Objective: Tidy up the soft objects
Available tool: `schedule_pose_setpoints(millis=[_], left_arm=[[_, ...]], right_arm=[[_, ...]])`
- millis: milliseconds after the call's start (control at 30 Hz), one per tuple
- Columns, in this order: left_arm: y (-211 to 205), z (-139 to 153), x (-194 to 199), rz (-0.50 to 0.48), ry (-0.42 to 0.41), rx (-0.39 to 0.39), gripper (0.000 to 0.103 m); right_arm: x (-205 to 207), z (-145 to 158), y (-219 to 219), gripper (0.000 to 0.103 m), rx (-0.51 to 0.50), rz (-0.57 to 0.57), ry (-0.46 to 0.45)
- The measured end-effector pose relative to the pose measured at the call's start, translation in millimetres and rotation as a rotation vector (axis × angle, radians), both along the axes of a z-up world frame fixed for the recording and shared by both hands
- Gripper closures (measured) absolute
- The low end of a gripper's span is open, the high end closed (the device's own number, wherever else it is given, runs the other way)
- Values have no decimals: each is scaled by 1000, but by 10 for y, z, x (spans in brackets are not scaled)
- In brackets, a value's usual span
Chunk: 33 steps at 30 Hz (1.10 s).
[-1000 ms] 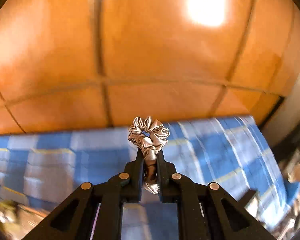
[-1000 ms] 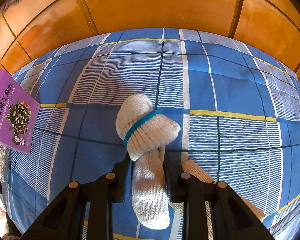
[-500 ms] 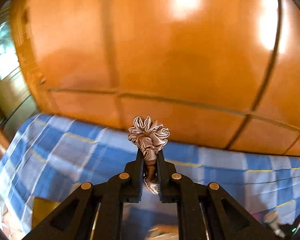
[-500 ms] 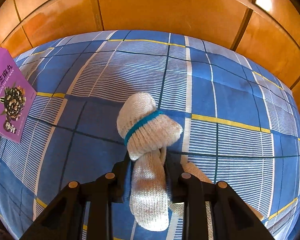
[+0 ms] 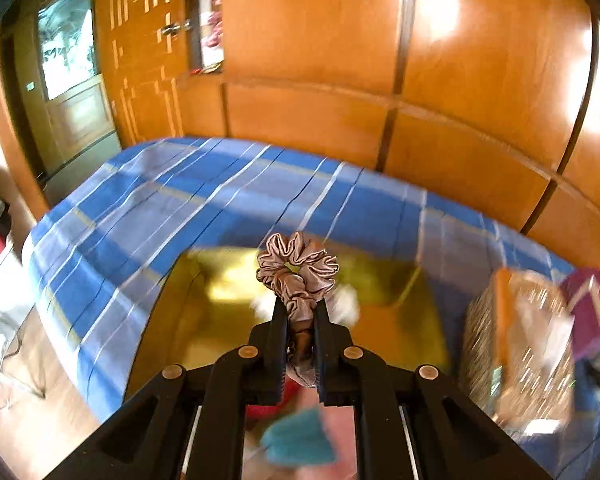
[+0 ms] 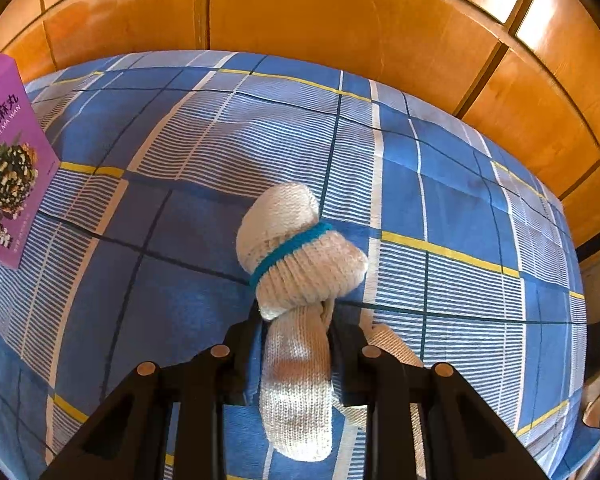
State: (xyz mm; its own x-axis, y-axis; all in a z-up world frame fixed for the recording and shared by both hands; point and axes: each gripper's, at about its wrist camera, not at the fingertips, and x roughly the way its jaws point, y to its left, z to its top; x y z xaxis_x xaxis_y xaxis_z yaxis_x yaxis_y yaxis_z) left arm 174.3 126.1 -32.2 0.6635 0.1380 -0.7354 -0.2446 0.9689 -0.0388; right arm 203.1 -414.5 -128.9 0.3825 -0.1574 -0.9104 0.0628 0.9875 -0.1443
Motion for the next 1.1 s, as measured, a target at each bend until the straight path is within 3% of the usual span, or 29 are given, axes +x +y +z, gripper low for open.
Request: schedule_pose_setpoints(millis=[233,433,633,667,733,1100], left_arm=[[189,-352,-460,23,22,94,90],[202,-382,-675,29,-13,87,86],[191,-305,-844,22,-51,80,73],[187,-286,-869,20,-57,78,65],[178,-236,-926,16,-78,77,58],[79,-31,-1107,-31,-142,88,51]], right_arm=[[41,-11,142,78,-90,-52,21],[49,-28,233,79,-157,-92,20],[58,-51,272,79,-181,-127,29],[65,-53,272,79,-183,-131,34],[82,-54,263,79,-179,-144,46],[291,153,222,79,-40,-219,33]])
